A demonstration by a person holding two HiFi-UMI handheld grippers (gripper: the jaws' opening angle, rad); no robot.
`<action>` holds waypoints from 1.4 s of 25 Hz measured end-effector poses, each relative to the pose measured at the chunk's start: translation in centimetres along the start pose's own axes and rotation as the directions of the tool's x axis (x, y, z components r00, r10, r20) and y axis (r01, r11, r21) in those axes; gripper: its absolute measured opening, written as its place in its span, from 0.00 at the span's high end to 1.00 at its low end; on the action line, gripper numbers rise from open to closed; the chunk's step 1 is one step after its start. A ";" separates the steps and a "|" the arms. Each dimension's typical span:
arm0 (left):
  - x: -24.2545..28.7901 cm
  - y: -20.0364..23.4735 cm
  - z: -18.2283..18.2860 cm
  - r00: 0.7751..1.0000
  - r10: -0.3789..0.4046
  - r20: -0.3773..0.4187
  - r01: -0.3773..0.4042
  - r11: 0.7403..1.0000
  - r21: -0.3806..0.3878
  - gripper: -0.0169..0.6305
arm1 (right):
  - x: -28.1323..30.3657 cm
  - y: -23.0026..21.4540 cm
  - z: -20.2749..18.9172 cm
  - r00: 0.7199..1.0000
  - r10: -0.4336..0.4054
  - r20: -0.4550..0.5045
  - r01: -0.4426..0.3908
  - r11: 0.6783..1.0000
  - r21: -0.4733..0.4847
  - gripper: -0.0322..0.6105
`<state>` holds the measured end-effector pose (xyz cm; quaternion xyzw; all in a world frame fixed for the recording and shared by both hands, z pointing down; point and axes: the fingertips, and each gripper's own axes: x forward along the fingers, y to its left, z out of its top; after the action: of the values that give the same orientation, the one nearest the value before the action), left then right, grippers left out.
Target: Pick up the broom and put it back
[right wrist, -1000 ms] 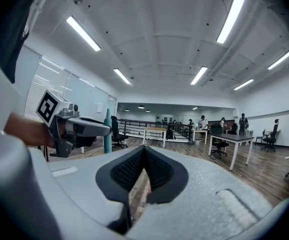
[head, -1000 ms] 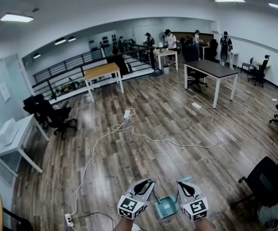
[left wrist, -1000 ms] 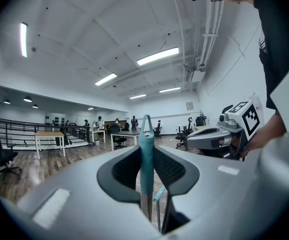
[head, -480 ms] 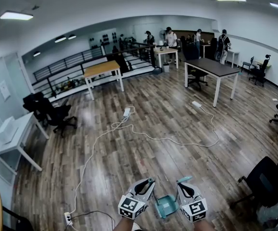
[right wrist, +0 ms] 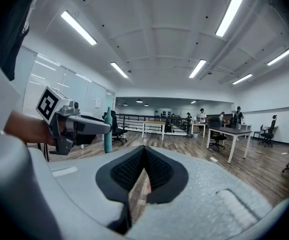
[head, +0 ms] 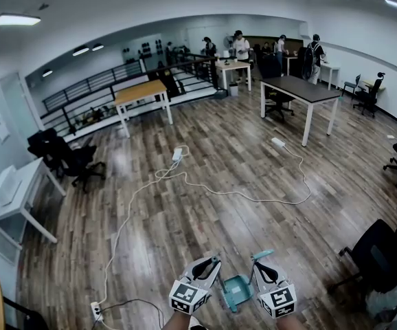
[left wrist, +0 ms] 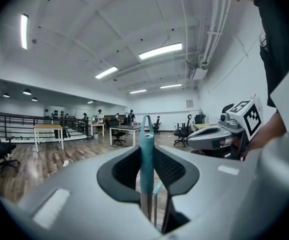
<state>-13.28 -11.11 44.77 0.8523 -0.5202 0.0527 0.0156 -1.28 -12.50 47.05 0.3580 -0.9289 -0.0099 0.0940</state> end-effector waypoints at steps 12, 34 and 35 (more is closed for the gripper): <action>1.3 0.2 -2.6 0.998 -0.024 -0.053 0.023 0.999 -0.024 0.82 | 0.7 -0.9 -1.9 0.999 -0.023 -0.038 0.024 0.999 0.031 0.95; 3.7 0.2 -11.6 0.973 -0.096 -0.208 0.091 0.995 -0.036 0.82 | 0.6 -1.6 -8.8 0.985 -0.068 -0.161 0.088 0.989 0.116 0.95; 3.9 0.1 -12.2 0.971 -0.101 -0.217 0.095 0.995 -0.038 0.82 | 0.6 -1.6 -9.2 0.984 -0.070 -0.167 0.090 0.989 0.120 0.95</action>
<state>-12.53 -13.64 57.29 0.8657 -0.4733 0.1381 0.0866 1.01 -13.62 56.06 0.3999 -0.9018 0.0748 0.1458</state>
